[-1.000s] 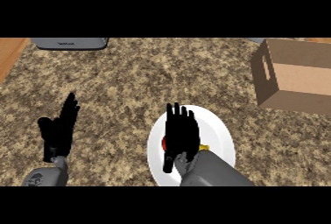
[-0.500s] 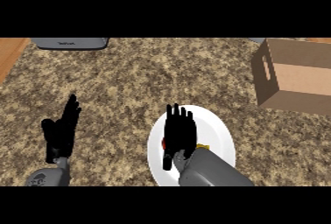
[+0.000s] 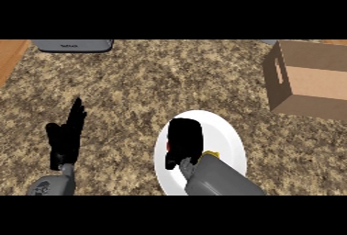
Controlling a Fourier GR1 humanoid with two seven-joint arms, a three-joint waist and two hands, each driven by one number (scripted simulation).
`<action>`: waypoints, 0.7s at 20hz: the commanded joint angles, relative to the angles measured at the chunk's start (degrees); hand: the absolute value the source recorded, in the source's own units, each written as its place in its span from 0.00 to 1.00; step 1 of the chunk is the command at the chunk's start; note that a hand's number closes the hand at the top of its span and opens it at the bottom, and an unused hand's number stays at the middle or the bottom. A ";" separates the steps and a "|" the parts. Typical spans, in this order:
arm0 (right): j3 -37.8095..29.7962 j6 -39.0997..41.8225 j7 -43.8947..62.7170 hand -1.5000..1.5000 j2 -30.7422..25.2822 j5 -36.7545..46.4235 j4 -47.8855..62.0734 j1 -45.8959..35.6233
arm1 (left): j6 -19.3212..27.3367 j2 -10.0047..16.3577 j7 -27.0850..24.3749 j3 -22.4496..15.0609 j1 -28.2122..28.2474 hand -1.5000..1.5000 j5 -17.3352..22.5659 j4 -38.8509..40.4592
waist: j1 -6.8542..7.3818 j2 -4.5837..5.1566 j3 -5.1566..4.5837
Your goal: Pick the tomato from the plate and place it in the cardboard box
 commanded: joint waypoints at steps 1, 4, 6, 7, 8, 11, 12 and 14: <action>-1.22 -1.73 -0.05 1.00 0.31 2.58 1.45 -0.57 | -3.58 1.91 -2.26 2.37 -0.33 0.50 1.90 2.79 | -0.09 0.04 -0.01; 3.84 6.18 -5.53 1.00 -11.72 -0.37 -17.75 9.35 | -0.01 0.87 0.84 1.85 -0.70 0.50 0.41 0.97 | -2.07 -0.48 0.01; 5.13 4.63 -17.21 1.00 -20.87 -3.39 -20.18 14.11 | -0.98 2.02 0.42 3.13 0.67 0.50 1.73 -0.32 | -3.13 -0.72 0.09; 6.99 4.16 -21.20 1.00 -24.29 -3.46 -20.76 16.41 | -0.25 0.91 -0.60 2.11 3.01 0.50 0.83 -0.24 | -3.68 -0.90 0.16; 7.69 3.84 -25.01 1.00 -27.34 -4.01 -22.14 17.65 | 0.29 0.60 -0.97 2.44 2.86 0.50 0.91 -0.17 | -4.22 -0.91 0.20; 6.65 0.87 -33.32 1.00 -39.66 -3.75 -30.33 22.55 | -0.26 1.22 -0.55 3.37 3.31 0.50 1.84 -0.65 | -4.69 -1.01 0.13; 2.72 -0.54 -37.57 1.00 -43.93 -5.80 -32.26 22.09 | 0.43 0.51 0.05 2.38 3.36 0.50 0.97 -0.97 | -4.22 -0.77 0.16; 1.17 -4.65 -41.63 1.00 -50.59 -5.57 -37.73 27.24 | 0.24 0.39 -3.19 2.72 5.67 0.50 0.83 -0.13 | -4.50 -0.81 0.07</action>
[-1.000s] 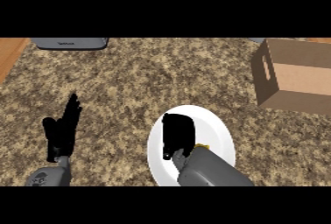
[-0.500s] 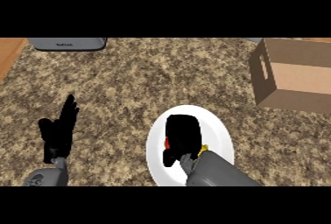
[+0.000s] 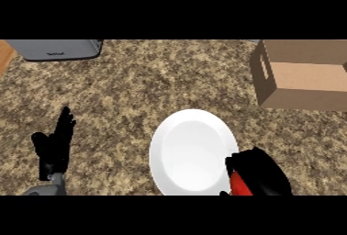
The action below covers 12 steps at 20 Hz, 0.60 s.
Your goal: Pick the tomato from the plate and place it in the cardboard box
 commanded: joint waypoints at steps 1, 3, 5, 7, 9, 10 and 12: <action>-4.26 -4.97 -11.49 1.00 -16.33 -1.82 -11.07 7.65 | 0.61 1.18 1.88 0.56 -1.71 0.50 -0.41 -0.94 | -0.76 0.09 0.02; -8.26 -9.90 -17.84 1.00 -22.60 -3.90 -12.28 12.22 | 1.46 -0.62 -0.64 0.00 -0.22 0.50 -0.86 0.05 | -0.68 0.25 0.00; -14.38 -10.67 -19.53 1.00 -26.65 -9.79 -18.28 13.43 | 1.27 -1.11 1.26 -0.78 -0.48 0.50 -0.75 -0.75 | -0.59 0.15 -0.05; -19.84 -13.22 -22.59 1.00 -31.19 -13.99 -20.39 16.58 | -1.07 1.91 0.73 1.96 -0.06 0.50 1.27 -0.41 | -1.07 0.07 -0.05; -25.31 -14.59 -22.26 1.00 -32.90 -19.09 -24.55 18.47 | -0.91 0.75 0.34 0.25 1.10 0.50 0.31 -1.31 | -0.78 0.00 -0.07; -27.46 -16.44 -24.24 1.00 -33.65 -21.61 -24.34 20.91 | 0.71 0.16 0.25 1.02 0.95 0.50 0.22 -1.01 | -2.02 -0.19 -0.02; -34.53 -15.63 -24.47 1.00 -35.95 -28.44 -25.33 20.69 | -0.54 1.36 1.00 0.83 1.34 0.50 0.36 -2.50 | -1.51 -0.19 -0.06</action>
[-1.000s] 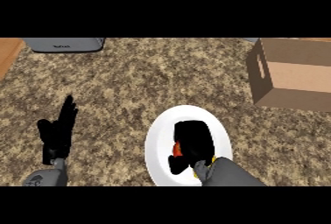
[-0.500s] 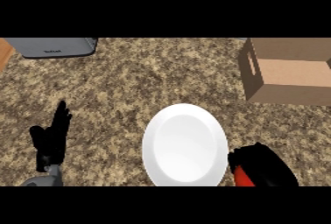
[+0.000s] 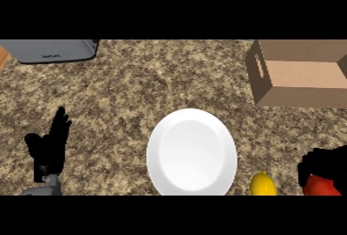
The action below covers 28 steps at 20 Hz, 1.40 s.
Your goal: Pick the tomato from the plate and place it in the cardboard box
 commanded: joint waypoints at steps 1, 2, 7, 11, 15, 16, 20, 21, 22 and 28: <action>-13.12 -0.87 -2.81 1.00 -6.30 -12.46 -4.88 3.20 | 1.07 -1.45 -1.77 -0.40 1.29 0.50 -0.56 0.12 | 0.07 0.04 -0.08; -16.12 -0.84 -4.04 1.00 -7.82 -14.13 -4.44 5.14 | 0.45 -0.32 -0.48 -0.10 0.77 0.50 -0.48 0.23 | -0.64 -0.10 -0.04; -31.06 2.86 -10.89 1.00 -8.31 -22.89 4.81 8.76 | 0.96 -1.04 1.19 -1.61 0.47 0.50 -1.39 -2.06 | 0.55 0.08 0.03; -41.97 9.20 -15.47 1.00 -7.30 -26.81 10.82 10.70 | -1.03 -0.52 -1.69 -0.35 -0.52 0.50 -0.15 1.77 | 1.60 0.35 -0.07; -44.97 14.37 -18.17 1.00 -4.36 -29.37 20.32 5.69 | 0.13 -2.84 -1.23 -3.27 -0.03 0.50 -2.02 -0.83 | 4.37 0.86 -0.04; -44.70 15.94 -17.00 1.00 -5.02 -29.86 21.88 2.97 | -0.09 -2.05 -0.35 -3.32 -2.25 0.50 -2.45 -0.79 | 4.81 0.99 -0.05; -35.26 15.07 -21.69 1.00 -1.65 -25.28 33.47 -6.20 | 0.49 -2.94 3.54 -5.01 -5.30 0.50 -3.68 -0.64 | 6.74 1.45 0.00; -33.48 15.78 -24.81 1.00 -1.40 -23.34 37.81 -8.32 | -1.24 -2.25 0.81 -3.27 -5.30 0.50 -1.94 2.07 | 7.05 1.59 -0.01; -33.48 18.69 -22.13 1.00 -1.45 -24.49 37.20 -11.63 | -1.09 -1.80 1.47 -3.37 -3.11 0.50 -2.29 -0.50 | 6.54 1.32 -0.04; -24.99 19.80 -26.09 1.00 4.82 -16.81 53.44 -27.52 | -0.81 -3.22 2.14 -4.44 -8.34 0.50 -3.10 2.64 | 7.73 1.70 -0.01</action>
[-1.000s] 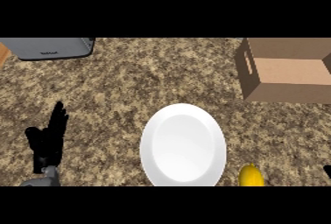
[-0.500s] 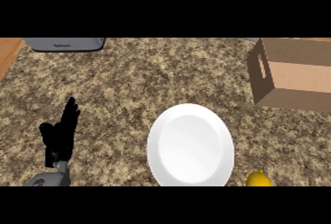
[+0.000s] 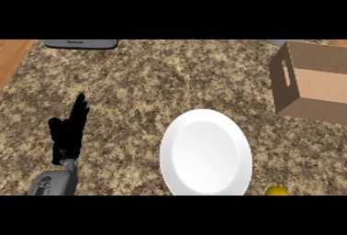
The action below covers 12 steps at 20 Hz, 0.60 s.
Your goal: Pick the tomato from the plate and place it in the cardboard box
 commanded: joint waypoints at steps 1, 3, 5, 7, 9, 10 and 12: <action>5.23 1.93 -2.70 1.00 4.76 5.02 10.85 -10.39 | -2.22 2.37 3.28 1.26 -0.27 0.50 1.68 -3.26 | 0.66 -0.04 0.02; 6.29 0.75 -7.08 1.00 7.37 8.74 18.95 -14.83 | -1.00 0.39 -2.19 0.61 0.50 0.50 0.31 0.68 | 0.70 0.18 0.01; 8.95 -4.78 -6.07 1.00 8.46 15.66 21.56 -17.37 | 1.17 -2.25 -0.71 -2.10 1.15 0.50 -1.62 -0.88 | 1.44 0.33 0.04; 8.76 -3.94 -6.03 1.00 13.66 14.62 29.47 -21.45 | -0.95 0.17 0.69 -0.88 0.58 0.50 -0.48 -1.59 | 1.42 0.30 0.07; 11.10 -3.77 -3.94 1.00 16.84 17.52 32.76 -24.35 | -0.66 0.16 0.88 -0.11 0.16 0.50 -0.09 -1.18 | 0.77 0.16 0.04; 9.89 -1.39 -7.01 0.00 16.37 16.65 37.20 -25.61 | -2.08 1.16 -1.11 0.82 -0.95 0.50 0.58 0.74 | 0.54 0.25 0.04; 9.19 3.34 -6.98 0.00 16.43 15.33 42.46 -29.20 | -3.47 1.38 -0.75 0.23 0.56 0.50 1.19 -0.98 | 1.74 0.51 0.09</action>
